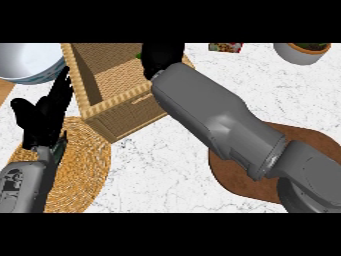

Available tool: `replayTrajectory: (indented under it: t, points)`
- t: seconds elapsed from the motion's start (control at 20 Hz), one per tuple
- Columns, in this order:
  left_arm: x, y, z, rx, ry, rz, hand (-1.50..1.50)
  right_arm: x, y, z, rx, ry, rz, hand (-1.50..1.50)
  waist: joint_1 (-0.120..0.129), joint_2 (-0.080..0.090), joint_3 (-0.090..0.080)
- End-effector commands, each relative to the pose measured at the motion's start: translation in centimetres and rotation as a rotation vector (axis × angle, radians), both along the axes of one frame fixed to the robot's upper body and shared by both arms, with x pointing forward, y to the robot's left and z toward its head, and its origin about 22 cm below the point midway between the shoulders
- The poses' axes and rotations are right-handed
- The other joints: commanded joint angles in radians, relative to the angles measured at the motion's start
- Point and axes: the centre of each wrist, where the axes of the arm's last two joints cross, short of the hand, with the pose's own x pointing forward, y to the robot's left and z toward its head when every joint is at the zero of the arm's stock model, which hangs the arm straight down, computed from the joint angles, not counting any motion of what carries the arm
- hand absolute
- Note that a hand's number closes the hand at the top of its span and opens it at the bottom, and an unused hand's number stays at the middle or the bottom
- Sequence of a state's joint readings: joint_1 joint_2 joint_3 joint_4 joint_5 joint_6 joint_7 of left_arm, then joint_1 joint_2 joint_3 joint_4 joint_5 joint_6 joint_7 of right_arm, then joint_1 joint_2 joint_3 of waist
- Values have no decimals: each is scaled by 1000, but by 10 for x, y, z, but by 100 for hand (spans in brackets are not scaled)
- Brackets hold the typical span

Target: Pick the lemon from the cutting board and place it in the basket

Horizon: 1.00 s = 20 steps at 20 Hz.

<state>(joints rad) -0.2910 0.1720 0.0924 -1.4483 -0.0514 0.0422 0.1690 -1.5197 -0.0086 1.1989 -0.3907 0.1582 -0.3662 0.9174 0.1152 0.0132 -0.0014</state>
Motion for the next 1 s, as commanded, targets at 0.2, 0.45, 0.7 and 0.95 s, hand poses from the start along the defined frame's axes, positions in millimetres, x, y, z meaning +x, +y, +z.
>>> replayTrajectory:
  t: [0.2, 0.45, 0.7, 0.95]
  points:
    - [-5, 4, -4, 13, -6, -12, 0, 4, -18, -34, -83, 43, -33, 150, 8, 22, -2]
    - [2, 2, -5, 12, -7, -11, 0, 6, -18, -27, -76, 62, -30, 150, -7, 21, -2]
    - [-4, -9, -15, 2, 2, -7, 0, 5, -20, -33, -68, 151, -39, 150, -3, 22, -2]
    - [7, 2, 8, 12, 8, 4, 0, 9, -26, -36, -49, 158, -50, 150, -5, 21, -1]
